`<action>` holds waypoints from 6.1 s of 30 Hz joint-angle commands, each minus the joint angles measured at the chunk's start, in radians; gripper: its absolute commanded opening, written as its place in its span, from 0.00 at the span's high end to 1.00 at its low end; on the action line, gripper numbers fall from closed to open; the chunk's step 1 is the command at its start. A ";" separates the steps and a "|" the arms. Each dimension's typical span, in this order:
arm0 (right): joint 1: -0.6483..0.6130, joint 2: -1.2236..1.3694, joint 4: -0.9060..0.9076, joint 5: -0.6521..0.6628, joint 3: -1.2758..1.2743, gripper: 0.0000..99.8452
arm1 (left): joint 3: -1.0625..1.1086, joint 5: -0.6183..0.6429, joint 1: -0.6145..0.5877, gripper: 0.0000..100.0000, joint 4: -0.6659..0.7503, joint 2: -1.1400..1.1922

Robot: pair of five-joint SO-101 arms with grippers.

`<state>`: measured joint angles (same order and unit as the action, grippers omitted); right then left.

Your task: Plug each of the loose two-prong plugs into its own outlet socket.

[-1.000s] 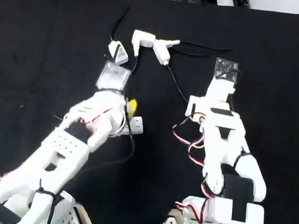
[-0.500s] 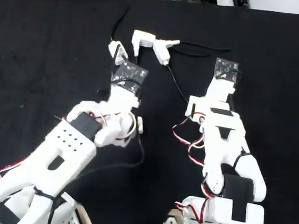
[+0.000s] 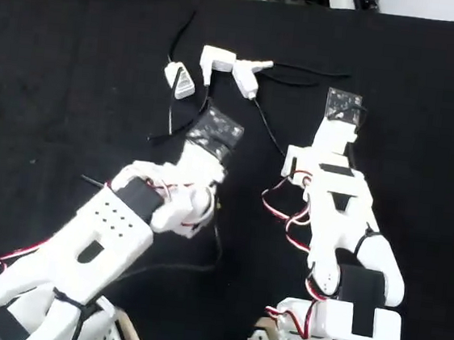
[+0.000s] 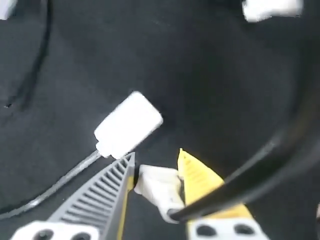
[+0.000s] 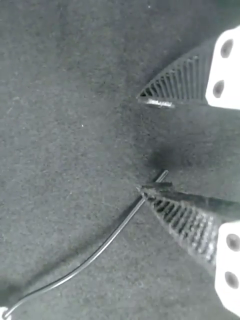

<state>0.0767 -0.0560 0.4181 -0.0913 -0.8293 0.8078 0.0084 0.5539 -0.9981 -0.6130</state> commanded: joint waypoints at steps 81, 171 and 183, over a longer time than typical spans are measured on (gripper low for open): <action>-0.694 0.418 0.655 -0.091 0.734 0.76 | 0.585 -0.152 -1.066 0.97 -0.164 -1.185; -0.267 0.292 0.535 -0.087 0.446 0.76 | -0.733 -1.142 -0.067 0.97 -0.763 0.400; -0.267 0.292 0.537 -0.087 0.446 0.76 | -0.645 -1.329 -0.058 0.97 -0.753 0.480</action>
<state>-0.2240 0.2585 0.9643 -0.1772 -0.3798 0.1250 -1.3403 0.4772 -1.7469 -0.1803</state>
